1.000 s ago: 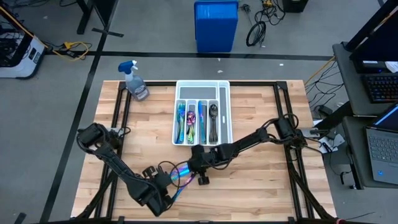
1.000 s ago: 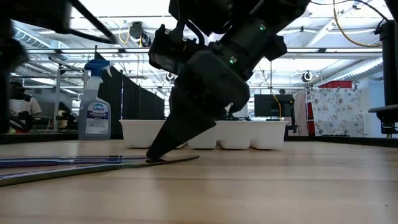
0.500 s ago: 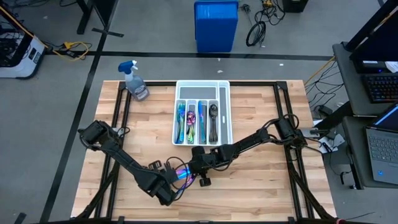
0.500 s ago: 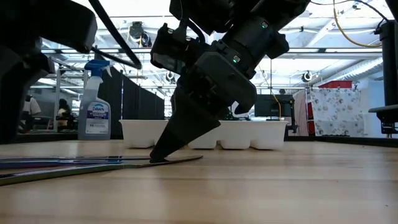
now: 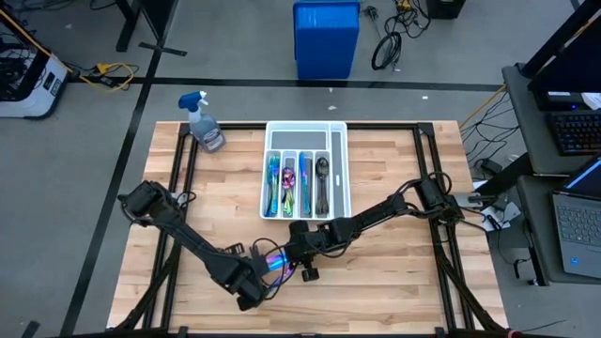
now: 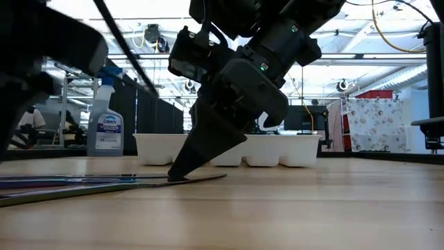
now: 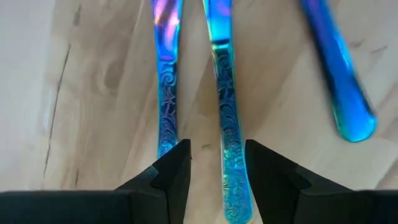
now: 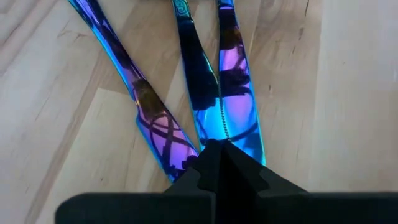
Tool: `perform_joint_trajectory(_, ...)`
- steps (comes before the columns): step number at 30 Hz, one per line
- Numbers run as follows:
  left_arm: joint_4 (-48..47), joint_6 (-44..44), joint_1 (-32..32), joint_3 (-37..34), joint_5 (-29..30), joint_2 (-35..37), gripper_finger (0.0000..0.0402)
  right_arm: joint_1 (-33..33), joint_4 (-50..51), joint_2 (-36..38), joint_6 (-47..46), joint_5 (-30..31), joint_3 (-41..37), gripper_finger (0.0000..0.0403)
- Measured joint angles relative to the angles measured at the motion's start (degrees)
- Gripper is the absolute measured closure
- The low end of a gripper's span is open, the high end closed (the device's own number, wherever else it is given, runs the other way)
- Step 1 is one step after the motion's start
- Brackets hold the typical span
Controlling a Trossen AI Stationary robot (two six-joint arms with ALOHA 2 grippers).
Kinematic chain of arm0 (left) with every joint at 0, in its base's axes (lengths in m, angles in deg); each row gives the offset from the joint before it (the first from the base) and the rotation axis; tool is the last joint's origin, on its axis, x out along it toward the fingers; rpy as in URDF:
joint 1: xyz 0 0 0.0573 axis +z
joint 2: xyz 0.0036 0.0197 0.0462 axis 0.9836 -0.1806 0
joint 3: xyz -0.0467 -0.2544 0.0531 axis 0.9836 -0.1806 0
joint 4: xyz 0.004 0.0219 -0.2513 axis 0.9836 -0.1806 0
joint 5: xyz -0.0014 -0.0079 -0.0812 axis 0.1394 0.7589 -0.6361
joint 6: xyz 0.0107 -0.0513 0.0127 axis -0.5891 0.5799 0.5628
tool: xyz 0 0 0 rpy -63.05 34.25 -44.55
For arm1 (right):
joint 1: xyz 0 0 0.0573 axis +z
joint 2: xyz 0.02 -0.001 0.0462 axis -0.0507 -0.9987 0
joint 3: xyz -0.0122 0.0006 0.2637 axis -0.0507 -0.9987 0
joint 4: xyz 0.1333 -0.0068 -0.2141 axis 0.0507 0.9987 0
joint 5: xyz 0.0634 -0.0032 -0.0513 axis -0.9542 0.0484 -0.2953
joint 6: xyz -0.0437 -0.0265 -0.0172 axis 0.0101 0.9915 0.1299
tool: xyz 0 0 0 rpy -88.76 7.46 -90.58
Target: Sort silverware
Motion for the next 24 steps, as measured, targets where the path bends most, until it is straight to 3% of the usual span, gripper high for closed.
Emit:
perform_joint_trajectory(5,3.3,-0.3,1.5,-2.7,-4.5,0.2,0.0265,0.1,0.1,0.0,-0.1,-0.7,0.0,0.0403)
perform_joint_trajectory(24,7.1,-1.3,2.1,-3.1,-4.7,0.0,0.0265,0.3,0.2,0.0,0.0,-0.8,-0.1,0.0403)
